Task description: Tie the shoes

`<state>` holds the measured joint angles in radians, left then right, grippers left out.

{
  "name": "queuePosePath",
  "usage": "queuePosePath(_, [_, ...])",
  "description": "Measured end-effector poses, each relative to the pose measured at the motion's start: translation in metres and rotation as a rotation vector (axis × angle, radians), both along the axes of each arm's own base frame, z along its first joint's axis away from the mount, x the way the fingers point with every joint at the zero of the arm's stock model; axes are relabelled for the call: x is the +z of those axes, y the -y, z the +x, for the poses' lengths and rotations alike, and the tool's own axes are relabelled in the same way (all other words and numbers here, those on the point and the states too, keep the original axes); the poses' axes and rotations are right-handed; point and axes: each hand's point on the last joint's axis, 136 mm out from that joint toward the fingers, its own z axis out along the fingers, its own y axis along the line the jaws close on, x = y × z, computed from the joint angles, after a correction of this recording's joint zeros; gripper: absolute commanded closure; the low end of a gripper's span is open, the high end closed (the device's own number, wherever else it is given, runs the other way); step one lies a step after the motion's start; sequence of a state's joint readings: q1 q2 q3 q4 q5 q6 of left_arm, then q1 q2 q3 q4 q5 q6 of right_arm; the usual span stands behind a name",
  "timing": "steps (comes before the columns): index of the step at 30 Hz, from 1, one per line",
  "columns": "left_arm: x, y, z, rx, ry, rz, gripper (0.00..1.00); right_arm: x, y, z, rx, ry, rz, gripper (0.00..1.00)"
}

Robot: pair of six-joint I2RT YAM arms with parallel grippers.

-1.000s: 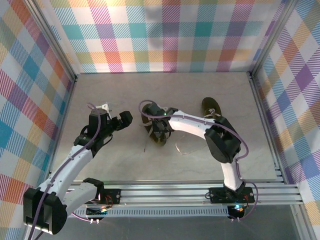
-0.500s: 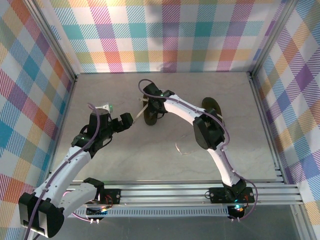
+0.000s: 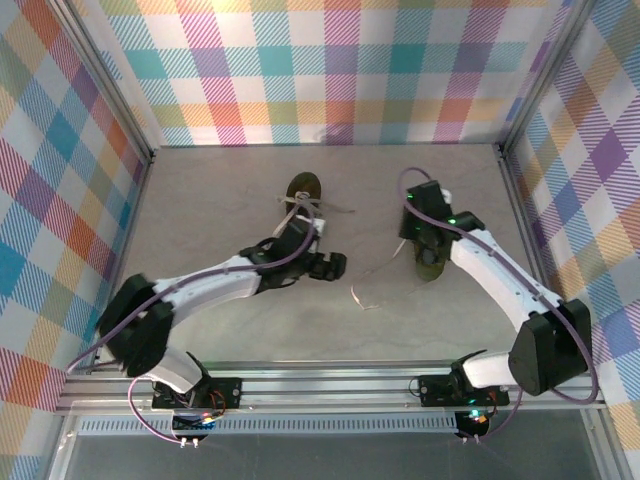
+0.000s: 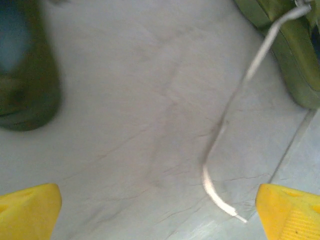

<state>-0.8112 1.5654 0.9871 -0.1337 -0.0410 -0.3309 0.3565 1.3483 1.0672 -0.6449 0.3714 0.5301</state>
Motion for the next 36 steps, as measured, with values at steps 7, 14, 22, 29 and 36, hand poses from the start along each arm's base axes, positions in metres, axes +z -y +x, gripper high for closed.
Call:
queuePosePath(7, [-0.04,0.053,-0.013,-0.09,-0.061,0.06,0.05,-0.059,0.045,-0.019,-0.067,-0.24,0.019,0.37])
queuePosePath(14, [-0.07,0.063,-0.022,-0.067,-0.124,0.114,0.09,-0.09,0.055,-0.017,-0.077,-0.345,0.029,0.42])
queuePosePath(22, [-0.089,0.068,-0.014,-0.005,-0.144,0.188,0.32,-0.103,0.06,0.005,-0.08,-0.362,0.044,0.6])
queuePosePath(29, [-0.094,0.05,-0.007,0.058,-0.126,0.266,0.86,-0.106,0.064,0.007,-0.078,-0.375,0.041,0.87])
queuePosePath(36, [-0.076,0.034,-0.007,0.08,-0.075,0.3,1.0,-0.099,0.059,0.008,-0.06,-0.338,0.069,1.0])
